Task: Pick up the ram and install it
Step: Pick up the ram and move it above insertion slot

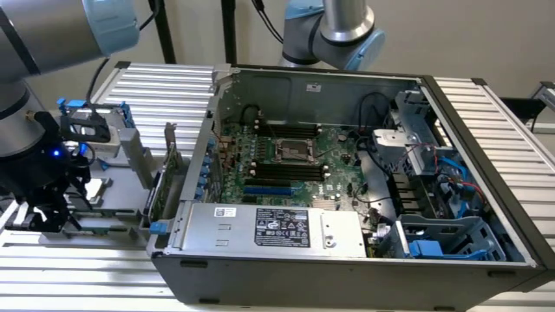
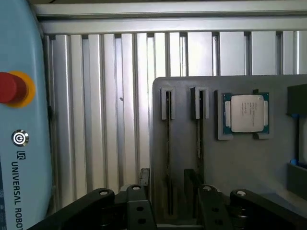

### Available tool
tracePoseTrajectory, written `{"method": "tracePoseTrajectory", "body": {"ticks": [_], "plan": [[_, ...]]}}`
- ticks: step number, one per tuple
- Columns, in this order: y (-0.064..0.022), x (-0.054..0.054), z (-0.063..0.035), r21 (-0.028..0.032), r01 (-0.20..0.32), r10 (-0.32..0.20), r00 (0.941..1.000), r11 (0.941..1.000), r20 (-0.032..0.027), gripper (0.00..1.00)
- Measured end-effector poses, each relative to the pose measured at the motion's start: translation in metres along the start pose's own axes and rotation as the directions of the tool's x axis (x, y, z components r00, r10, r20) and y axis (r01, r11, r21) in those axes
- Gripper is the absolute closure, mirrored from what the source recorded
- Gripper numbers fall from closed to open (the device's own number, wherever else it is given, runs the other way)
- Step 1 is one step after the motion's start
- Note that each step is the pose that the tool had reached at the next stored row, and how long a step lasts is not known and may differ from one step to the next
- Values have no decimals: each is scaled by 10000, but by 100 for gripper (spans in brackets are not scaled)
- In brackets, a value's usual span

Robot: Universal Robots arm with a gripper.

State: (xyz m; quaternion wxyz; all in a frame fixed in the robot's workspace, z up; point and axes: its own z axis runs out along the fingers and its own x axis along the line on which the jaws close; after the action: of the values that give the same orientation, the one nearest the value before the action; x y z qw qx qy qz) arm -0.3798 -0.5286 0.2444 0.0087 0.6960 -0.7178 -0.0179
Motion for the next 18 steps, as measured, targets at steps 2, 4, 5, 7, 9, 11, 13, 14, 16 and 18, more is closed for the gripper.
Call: {"method": "tracePoseTrajectory", "body": {"ticks": [2, 4, 5, 7, 9, 11, 13, 14, 16, 18], "plan": [[-1, 2, 30, -1, 55, -55, 10000, 10000, 47, 58], [-3, 5, 64, -3, 107, -107, 9999, 9999, 83, 58], [-3, 7, 82, -3, 127, -127, 9999, 9999, 94, 58], [-5, 10, 118, -4, 161, -161, 9998, 9999, 110, 58], [-6, 11, 154, -5, 188, -188, 9997, 9998, 124, 58], [-5, 11, 190, -5, 214, -214, 9997, 9998, 141, 58], [-2, 12, 228, -4, 244, -244, 9996, 9997, 160, 58], [3, 13, 245, -3, 258, -258, 9995, 9997, 170, 58], [14, 14, 282, -3, 292, -292, 9994, 9996, 193, 58], [27, 14, 320, 4, 322, -322, 9992, 9995, 225, 58]]}}
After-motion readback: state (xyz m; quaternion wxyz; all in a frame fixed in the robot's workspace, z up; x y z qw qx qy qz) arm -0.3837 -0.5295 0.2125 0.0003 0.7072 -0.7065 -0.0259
